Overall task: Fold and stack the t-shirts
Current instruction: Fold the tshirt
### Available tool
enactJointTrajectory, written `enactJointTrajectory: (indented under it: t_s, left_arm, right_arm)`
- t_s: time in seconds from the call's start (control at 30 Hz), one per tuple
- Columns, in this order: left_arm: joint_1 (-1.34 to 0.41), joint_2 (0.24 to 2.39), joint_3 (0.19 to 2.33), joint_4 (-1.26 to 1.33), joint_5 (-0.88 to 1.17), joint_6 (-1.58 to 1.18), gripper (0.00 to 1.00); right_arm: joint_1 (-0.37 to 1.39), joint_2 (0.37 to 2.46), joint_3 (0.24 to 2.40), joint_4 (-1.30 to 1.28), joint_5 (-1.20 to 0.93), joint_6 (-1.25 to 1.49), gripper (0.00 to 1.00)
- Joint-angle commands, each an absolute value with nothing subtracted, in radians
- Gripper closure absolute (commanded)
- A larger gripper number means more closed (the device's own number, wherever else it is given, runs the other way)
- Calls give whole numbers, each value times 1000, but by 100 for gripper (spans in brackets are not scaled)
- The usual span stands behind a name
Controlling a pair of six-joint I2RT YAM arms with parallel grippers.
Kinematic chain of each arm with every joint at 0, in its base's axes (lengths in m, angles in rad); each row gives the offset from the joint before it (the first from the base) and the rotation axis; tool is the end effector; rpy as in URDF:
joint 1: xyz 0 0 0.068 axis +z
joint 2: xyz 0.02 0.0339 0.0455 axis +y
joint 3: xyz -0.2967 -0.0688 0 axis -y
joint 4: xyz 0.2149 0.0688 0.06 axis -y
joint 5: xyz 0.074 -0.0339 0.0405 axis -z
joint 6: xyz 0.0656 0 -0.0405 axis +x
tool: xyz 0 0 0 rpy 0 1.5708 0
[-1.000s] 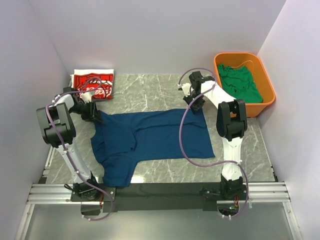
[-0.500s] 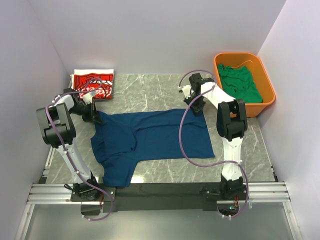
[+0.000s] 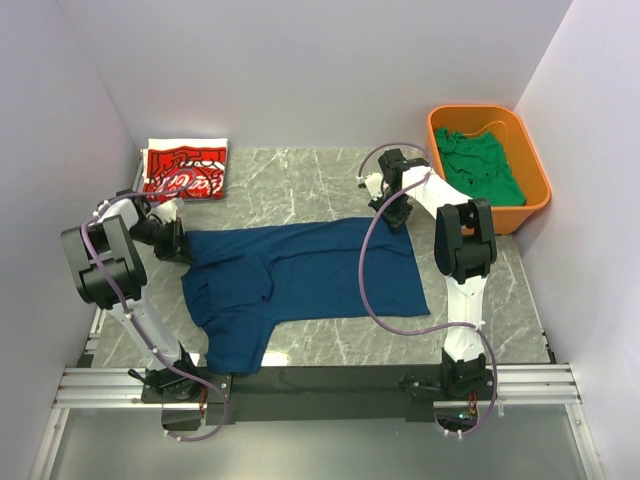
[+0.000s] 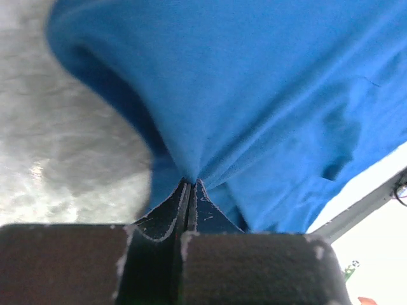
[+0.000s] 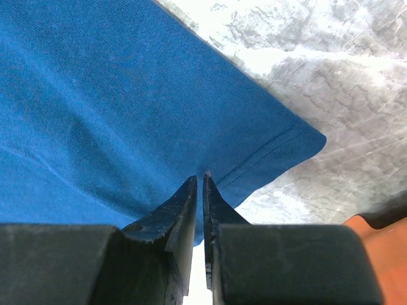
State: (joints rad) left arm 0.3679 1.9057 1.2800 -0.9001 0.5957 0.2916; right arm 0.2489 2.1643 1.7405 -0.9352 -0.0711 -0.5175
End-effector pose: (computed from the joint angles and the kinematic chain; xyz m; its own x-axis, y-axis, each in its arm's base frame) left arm 0.3236 0.0853 0.1883 -0.9716 -0.1195 -0.2042 0.0054 0.8517 -0.5239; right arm 0.4212 0.1119 0.1895 -0.6947 -0.6857 -0.2170 -0.6949 0.7178 -0.0436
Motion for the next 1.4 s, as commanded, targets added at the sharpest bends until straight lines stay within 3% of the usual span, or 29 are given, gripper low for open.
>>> enactJointTrajectory:
  t_s: [0.0,0.03,0.07,0.2,0.37,0.63,1.0,1.37]
  left_arm:
    - [374,1943,1296,-880,549,287,94]
    - [376,1948,1310,-885,558,291,87]
    - [376,1945,1334,-894,574,310,74]
    - [380,1852,1388,-913,655,377,63]
    - [368,1776,1431,-893,706,385,64]
    - [268,1844,1378,-799,601,304,72]
    - [230,2026,1443,-736,462,235,78]
    - [221,2227,1710,-726,449,163,76]
  right_arm:
    - [252,2112,1767,-928,-63,-529,85]
    - [252,2115,1772,-931,-63,-528,85]
    - [252,2115,1778,-931,-66,-526,85]
    - [250,2112,1810,-931,-81,-515,86]
    - [250,2112,1818,-911,-98,-491,89]
    - [267,2189,1850,-942,-84,-499,99]
    - [285,2355,1996,-1101,-2,-505,100]
    - [275,2514,2243,-1140,164,-489,100]
